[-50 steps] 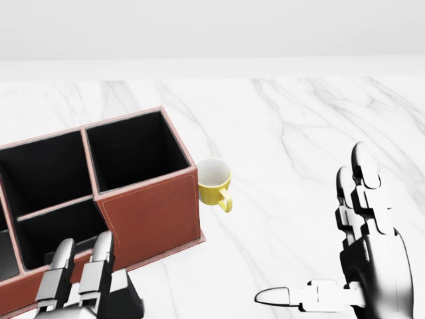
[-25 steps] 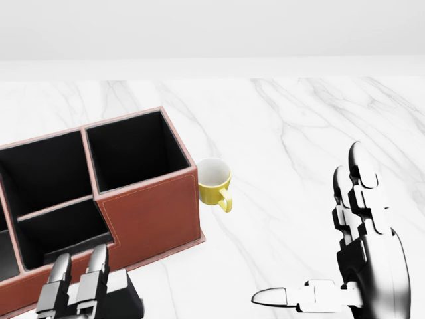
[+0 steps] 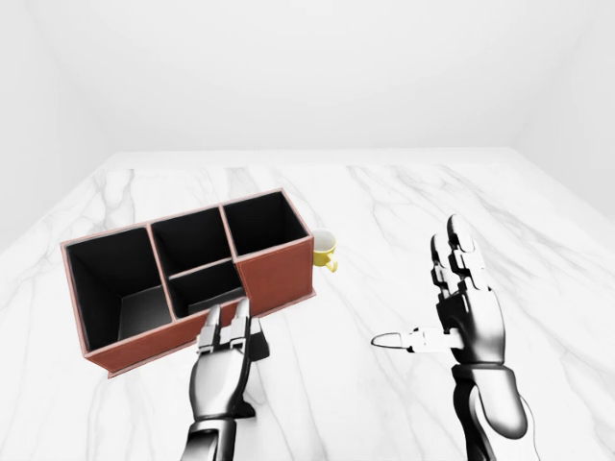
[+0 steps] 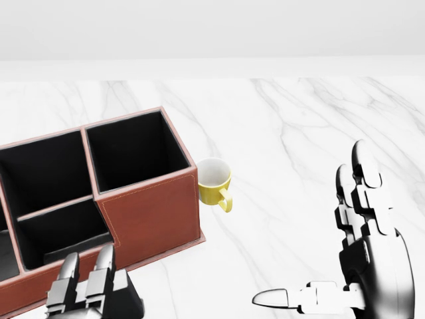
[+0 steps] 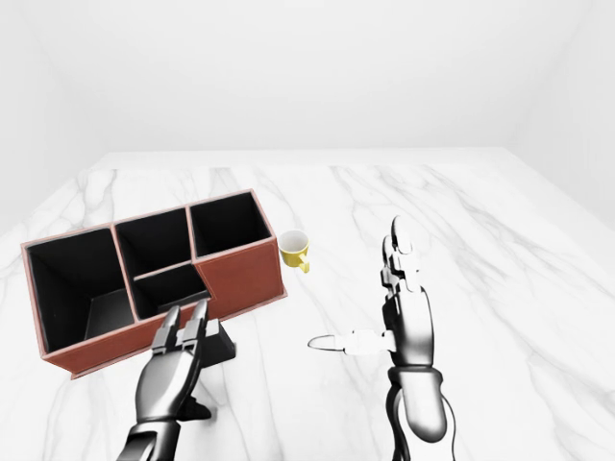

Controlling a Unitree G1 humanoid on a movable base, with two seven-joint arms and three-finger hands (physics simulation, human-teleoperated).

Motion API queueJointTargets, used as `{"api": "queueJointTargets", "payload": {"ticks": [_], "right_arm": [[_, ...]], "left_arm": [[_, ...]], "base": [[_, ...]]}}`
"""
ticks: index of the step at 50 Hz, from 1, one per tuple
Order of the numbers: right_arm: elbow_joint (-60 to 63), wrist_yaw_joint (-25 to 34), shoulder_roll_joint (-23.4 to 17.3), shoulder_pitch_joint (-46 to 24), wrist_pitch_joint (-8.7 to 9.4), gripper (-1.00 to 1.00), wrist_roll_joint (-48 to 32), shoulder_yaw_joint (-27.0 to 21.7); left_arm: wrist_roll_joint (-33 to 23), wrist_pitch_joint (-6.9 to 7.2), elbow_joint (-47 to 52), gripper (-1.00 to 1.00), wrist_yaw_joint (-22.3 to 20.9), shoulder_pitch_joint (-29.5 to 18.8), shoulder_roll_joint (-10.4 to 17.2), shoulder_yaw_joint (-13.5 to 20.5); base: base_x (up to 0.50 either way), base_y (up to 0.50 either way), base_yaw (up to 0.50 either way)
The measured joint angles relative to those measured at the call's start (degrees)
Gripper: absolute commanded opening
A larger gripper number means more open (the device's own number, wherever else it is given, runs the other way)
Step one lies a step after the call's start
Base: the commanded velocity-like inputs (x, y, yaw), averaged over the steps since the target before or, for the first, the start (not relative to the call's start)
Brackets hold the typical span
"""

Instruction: Pick up the book and place it in the front compartment of the caddy.

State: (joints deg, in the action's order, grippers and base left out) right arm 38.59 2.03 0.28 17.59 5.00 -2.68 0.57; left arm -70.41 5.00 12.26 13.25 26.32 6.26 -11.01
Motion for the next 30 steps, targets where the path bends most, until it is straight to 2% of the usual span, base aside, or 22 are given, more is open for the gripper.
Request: {"api": "queueJointTargets", "payload": {"ticks": [25, 26, 27, 28, 30], "right_arm": [[0.4, -0.1, 0.1, -0.2, 0.0, 1.0, -0.1, 0.1], [0.4, -0.1, 0.0, -0.3, 0.0, 1.0, -0.1, 0.1], [0.4, -0.1, 0.0, -0.4, 0.0, 1.0, -0.1, 0.1], [0.5, -0.1, 0.0, -0.4, 0.0, 1.0, -0.2, 0.2], [0.4, -0.1, 0.0, -0.5, 0.0, 1.0, -0.2, 0.2]], "left_arm": [[-3.1, 0.0, -5.3, 1.0, 2.5, -4.3, -0.4, 1.2], [-3.1, 0.0, -5.3, 0.42, 2.4, -4.3, -0.4, 1.3], [-3.2, 0.0, -5.0, -0.75, 2.5, -4.4, -0.4, 1.4], [-3.3, 0.01, -4.8, -1.0, 2.7, -4.4, -0.4, 1.4], [-3.2, 0.0, -3.8, -1.0, 2.8, -4.5, -0.4, 1.6]], "base": [[0.0, 0.0, 0.0], [0.0, 0.0, 0.0], [0.0, 0.0, 0.0], [0.0, 0.0, 0.0], [0.0, 0.0, 0.0]]}}
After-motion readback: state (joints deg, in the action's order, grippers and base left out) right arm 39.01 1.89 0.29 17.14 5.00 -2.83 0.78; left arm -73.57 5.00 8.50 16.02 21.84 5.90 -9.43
